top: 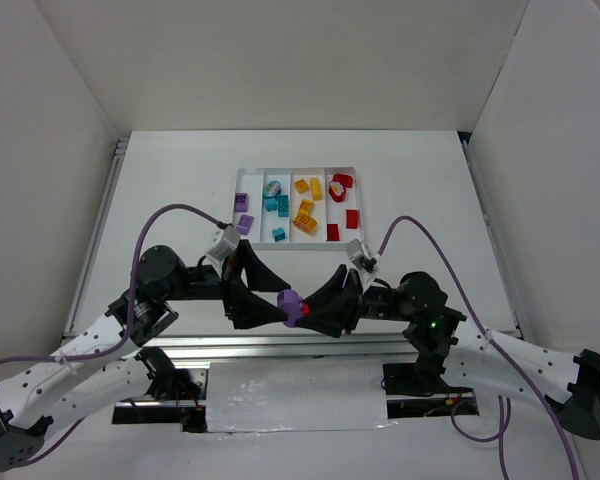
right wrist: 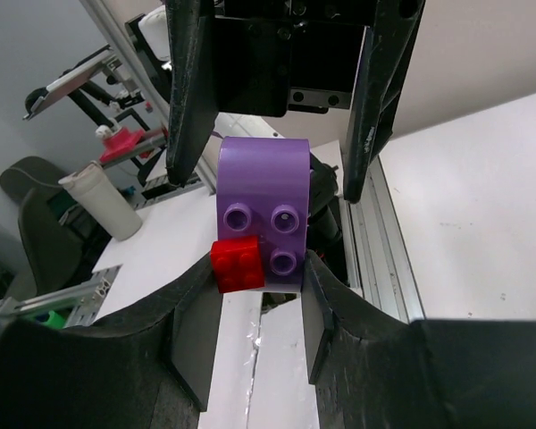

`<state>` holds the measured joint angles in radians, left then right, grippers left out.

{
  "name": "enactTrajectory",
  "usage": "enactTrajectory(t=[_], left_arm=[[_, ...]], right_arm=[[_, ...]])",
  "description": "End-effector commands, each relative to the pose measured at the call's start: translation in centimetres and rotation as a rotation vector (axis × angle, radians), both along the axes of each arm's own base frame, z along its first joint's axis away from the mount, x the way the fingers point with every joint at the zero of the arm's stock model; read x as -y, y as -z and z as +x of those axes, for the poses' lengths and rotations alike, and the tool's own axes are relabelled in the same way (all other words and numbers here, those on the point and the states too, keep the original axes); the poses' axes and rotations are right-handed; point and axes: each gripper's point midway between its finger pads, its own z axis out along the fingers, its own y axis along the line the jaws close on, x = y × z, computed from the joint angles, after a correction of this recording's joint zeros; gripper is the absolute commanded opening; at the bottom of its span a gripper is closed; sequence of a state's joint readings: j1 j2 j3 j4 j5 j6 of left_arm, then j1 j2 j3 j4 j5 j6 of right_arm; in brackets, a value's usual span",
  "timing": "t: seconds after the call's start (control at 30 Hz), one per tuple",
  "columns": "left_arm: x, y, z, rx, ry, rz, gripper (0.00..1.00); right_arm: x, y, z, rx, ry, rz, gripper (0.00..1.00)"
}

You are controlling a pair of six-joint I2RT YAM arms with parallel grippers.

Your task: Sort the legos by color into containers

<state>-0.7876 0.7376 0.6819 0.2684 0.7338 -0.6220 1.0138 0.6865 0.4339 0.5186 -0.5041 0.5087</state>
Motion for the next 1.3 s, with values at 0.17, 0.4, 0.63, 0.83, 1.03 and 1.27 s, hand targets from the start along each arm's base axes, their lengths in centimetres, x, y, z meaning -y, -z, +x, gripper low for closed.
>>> enactTrajectory(t=[0.17,0.4,0.63,0.83,1.03,1.27], left_arm=[[-0.1,-1.3,-0.7,0.062,0.027,-0.049,0.30],[0.3,-0.4,2.0,0.032,-0.108,-0.014,0.00],[-0.2,1.1,2.8,0.041,-0.158,0.075,0.00],[0.1,0.7,1.6,0.063,-0.082,0.039,0.00],[0.4,0.7,1.2,0.059,-0.050,0.020,0.00],[0.0,0.0,0.3,0.087,-0.022,-0.009,0.00]], right_arm=[[0.1,-4.1,0.2,0.057,0.011,0.089,0.00],[-1.7,-3.6,0.9,0.035,-0.012,0.055,0.63],[1.5,-2.0,2.5,0.168,0.178,-0.039,0.74],[2.0,-1.6,2.2,0.185,0.167,-0.093,0.46],[1.8,-1.6,1.7,0.179,0.136,-0.094,0.43],[2.0,-1.2,2.3,0.166,0.166,-0.111,0.48]])
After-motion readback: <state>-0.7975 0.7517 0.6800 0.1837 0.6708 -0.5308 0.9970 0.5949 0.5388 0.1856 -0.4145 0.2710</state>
